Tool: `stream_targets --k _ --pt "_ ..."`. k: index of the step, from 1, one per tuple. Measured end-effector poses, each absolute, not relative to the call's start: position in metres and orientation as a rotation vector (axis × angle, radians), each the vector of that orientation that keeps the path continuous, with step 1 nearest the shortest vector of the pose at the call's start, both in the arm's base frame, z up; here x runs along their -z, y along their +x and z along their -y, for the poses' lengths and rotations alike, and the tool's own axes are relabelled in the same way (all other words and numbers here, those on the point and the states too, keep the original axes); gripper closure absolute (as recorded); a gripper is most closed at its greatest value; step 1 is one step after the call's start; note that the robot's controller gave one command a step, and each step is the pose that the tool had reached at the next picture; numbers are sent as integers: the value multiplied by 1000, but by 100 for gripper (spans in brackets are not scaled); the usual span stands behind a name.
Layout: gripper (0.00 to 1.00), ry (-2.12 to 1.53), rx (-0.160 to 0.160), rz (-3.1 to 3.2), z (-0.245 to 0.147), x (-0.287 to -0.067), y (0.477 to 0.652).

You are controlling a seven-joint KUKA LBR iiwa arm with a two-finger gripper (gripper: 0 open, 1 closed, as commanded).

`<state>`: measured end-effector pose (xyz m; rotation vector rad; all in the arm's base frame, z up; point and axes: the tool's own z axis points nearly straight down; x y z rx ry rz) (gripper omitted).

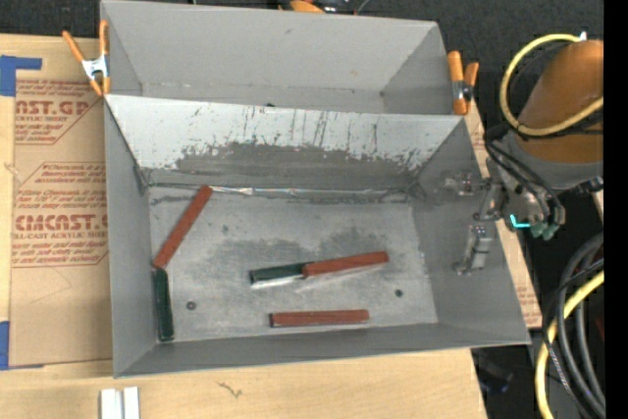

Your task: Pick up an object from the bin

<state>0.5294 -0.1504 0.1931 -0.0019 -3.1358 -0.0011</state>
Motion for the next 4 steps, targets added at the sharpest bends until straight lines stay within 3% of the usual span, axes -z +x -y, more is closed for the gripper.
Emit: stream_targets --k 1,2,3,4 --pt "0 236 6 3126 108 -76 505" --pt "0 61 8 3145 12 -70 549" --pt "100 51 0 3143 18 -70 548" --pt "100 303 2 3131 -29 -70 566"
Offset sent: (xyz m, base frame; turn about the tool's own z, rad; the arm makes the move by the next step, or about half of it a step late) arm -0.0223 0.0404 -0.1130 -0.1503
